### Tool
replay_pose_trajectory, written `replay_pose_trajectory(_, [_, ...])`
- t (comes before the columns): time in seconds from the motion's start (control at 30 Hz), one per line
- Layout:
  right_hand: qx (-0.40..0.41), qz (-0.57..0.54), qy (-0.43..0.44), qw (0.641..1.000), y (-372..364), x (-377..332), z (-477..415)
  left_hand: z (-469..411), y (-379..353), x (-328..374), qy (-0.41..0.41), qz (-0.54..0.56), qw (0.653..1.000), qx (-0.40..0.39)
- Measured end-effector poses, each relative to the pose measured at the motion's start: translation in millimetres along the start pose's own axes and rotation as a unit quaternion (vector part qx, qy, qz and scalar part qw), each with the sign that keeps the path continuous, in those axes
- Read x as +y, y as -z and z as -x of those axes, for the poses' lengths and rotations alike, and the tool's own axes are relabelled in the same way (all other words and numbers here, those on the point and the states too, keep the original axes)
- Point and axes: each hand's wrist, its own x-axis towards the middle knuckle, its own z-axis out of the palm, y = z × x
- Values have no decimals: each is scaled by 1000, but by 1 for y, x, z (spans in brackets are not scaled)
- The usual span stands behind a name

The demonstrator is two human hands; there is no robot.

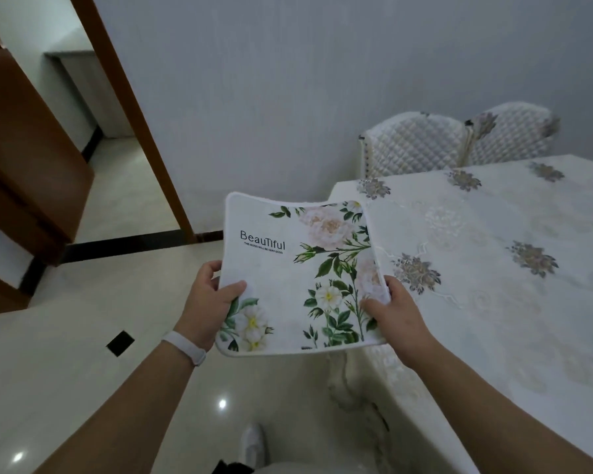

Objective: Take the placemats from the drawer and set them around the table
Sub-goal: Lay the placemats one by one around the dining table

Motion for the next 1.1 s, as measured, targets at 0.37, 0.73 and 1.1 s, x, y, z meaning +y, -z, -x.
replay_pose_trajectory(0.37, [177,-41,-53,982,-15,-29,-38,-144,-46,36,-8,-32,983,-180])
replay_pose_trajectory(0.73, [298,-146,-129,935,42,31,-101,-229,-198,28,17,-117,943,-311])
replay_pose_trajectory(1.1, [376,-204,-178,886,71,68,-141,-276,-322,19,-15,-245,884,-398])
